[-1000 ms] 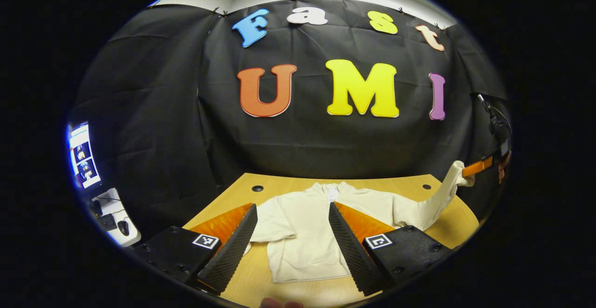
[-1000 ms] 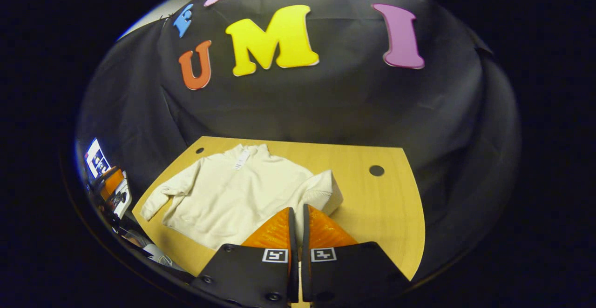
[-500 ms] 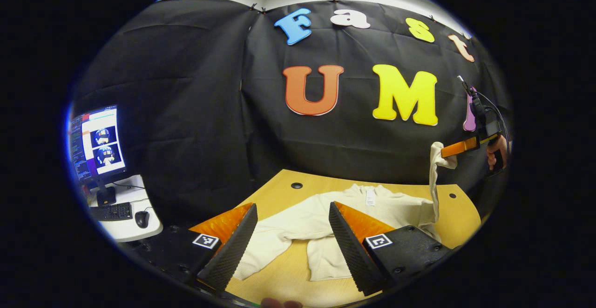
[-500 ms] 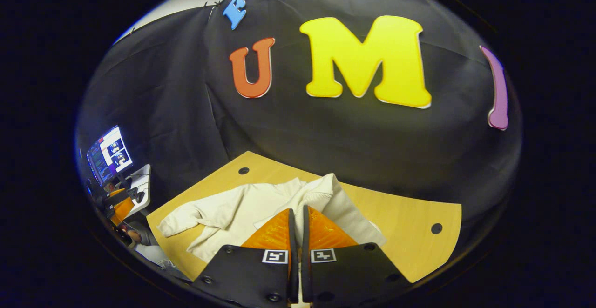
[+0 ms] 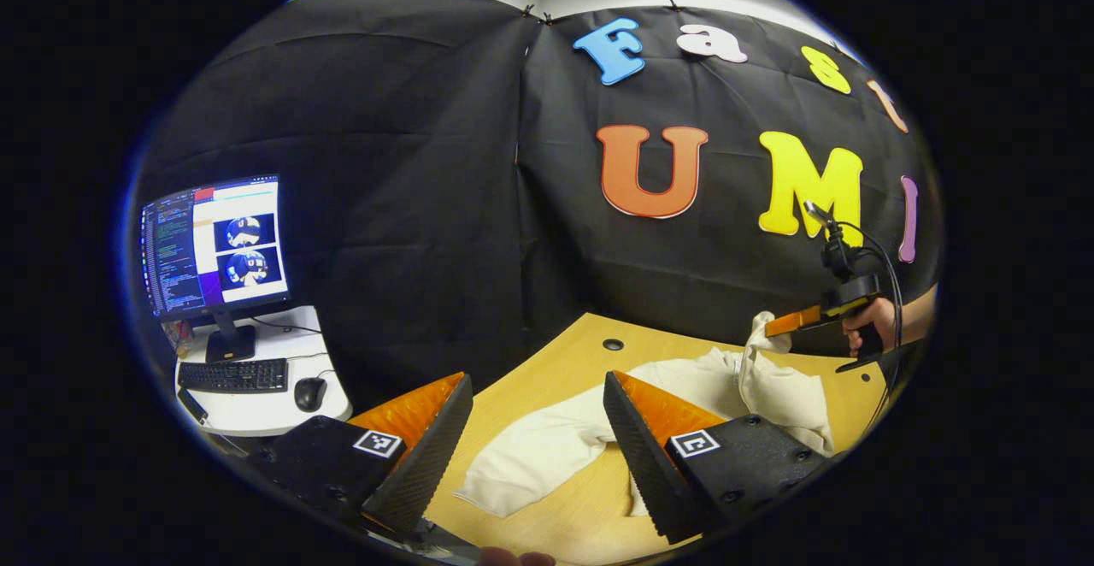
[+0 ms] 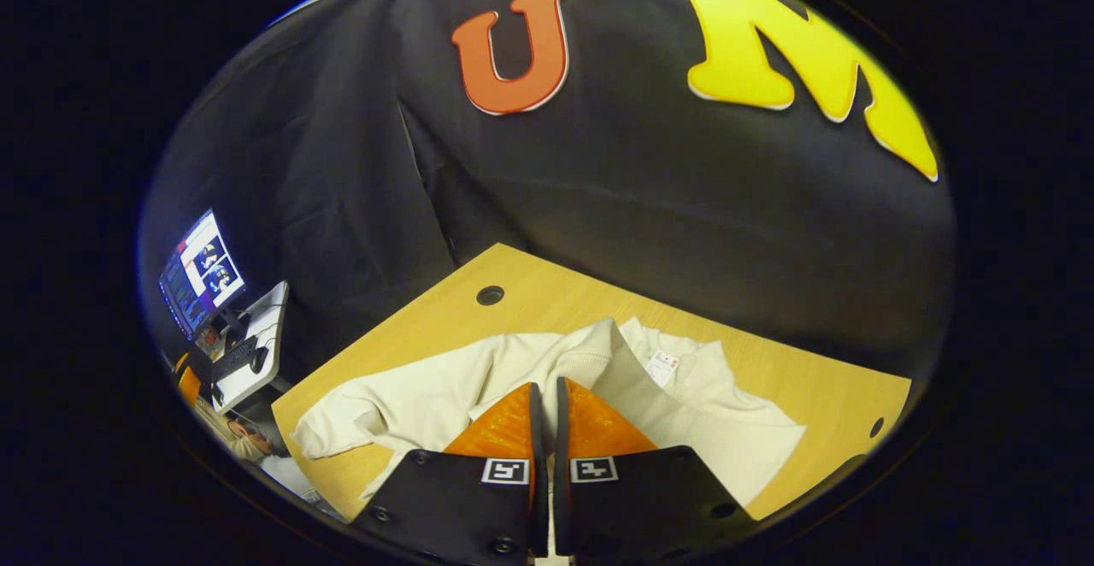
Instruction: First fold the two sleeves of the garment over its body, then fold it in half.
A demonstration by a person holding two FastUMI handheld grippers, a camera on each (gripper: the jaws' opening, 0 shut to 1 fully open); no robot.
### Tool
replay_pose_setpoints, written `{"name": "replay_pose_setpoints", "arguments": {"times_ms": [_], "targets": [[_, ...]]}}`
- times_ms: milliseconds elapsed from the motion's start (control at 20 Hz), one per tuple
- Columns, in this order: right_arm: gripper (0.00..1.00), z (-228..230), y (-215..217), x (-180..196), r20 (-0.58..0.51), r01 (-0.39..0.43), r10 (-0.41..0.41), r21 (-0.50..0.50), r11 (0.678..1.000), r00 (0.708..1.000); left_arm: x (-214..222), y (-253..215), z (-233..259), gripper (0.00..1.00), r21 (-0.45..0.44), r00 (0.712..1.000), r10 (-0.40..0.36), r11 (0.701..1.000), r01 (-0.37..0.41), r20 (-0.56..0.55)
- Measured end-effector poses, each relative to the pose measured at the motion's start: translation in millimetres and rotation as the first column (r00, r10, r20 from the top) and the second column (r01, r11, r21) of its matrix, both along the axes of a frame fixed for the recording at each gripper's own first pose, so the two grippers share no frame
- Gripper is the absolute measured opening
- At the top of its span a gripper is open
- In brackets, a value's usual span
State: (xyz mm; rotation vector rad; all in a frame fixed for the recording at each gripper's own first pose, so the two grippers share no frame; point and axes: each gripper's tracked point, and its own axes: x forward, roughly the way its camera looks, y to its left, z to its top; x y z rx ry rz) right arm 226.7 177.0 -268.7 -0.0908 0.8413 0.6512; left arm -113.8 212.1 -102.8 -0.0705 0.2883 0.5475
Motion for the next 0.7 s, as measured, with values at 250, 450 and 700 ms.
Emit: {"name": "replay_pose_setpoints", "arguments": {"times_ms": [250, 450, 700], "targets": [[0.01, -86.0, 59.2, 13.2, -0.049, 0.040, -0.041, -0.022, 0.999, 0.998, -18.3, 19.6, -13.8, 0.98, 0.006, 0.998, 0.035, 0.999, -0.035, -0.047], [0.01, -143.4, 74.0, 15.1, -0.106, 0.104, -0.111, -0.068, 0.992, 0.988, -28.4, 28.7, -22.5, 0.98, 0.021, 0.996, 0.039, 0.999, -0.037, -0.084], [0.07, -140.7, 78.6, 14.4, -0.077, 0.105, -0.110, -0.070, 0.992, 0.991, -30.7, 30.1, -34.9, 0.98, -0.002, 0.994, 0.027, 1.000, -0.027, -0.110]]}}
